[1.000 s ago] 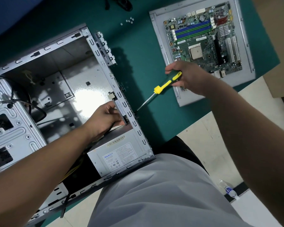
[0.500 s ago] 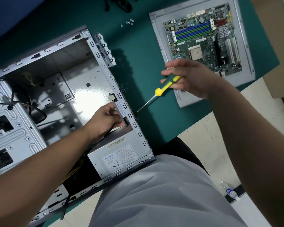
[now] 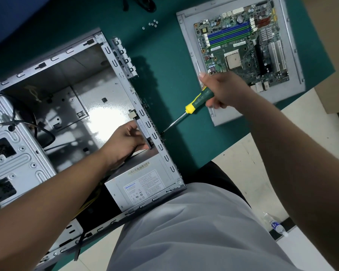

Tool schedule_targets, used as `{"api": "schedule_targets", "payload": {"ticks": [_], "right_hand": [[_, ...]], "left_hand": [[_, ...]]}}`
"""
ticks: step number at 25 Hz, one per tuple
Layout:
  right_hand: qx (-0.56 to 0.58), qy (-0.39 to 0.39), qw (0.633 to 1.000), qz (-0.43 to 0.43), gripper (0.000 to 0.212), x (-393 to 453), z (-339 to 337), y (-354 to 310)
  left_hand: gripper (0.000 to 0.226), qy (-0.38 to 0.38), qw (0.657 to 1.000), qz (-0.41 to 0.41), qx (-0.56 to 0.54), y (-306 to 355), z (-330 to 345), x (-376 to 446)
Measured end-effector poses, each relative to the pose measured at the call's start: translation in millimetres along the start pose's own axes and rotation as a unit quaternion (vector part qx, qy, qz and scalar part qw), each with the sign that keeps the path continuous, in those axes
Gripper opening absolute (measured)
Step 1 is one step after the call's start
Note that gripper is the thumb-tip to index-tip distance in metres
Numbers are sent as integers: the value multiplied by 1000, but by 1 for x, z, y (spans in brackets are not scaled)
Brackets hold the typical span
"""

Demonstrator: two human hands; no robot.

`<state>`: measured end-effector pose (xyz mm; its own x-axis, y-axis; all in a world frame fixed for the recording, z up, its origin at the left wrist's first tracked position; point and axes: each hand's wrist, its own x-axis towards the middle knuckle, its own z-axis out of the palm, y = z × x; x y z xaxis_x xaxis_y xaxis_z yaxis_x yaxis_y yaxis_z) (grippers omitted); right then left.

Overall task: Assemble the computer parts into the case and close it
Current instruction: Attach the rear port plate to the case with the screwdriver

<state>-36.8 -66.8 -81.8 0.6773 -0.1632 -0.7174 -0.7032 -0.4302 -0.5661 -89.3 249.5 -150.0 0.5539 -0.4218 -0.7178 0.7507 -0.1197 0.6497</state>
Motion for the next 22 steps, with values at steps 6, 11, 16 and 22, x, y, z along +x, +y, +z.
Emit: {"api": "schedule_targets", "payload": {"ticks": [6,11,16,22], "right_hand": [[169,-126,976,53,28,6,-25,-3],[-109,-53,993,-12,49,-2,-11,-3],[152,-156,976,26,36,3,-28,0],[-141,-71,986,-58,57,1,-19,2]], "left_hand": [[33,2,1000,1,2,1,1,-1],[31,-7,1000,8,0,0,0,-1],[27,-5,1000,13,3,0,-1,-1],[27,3,1000,5,9,3,1,-3]]}}
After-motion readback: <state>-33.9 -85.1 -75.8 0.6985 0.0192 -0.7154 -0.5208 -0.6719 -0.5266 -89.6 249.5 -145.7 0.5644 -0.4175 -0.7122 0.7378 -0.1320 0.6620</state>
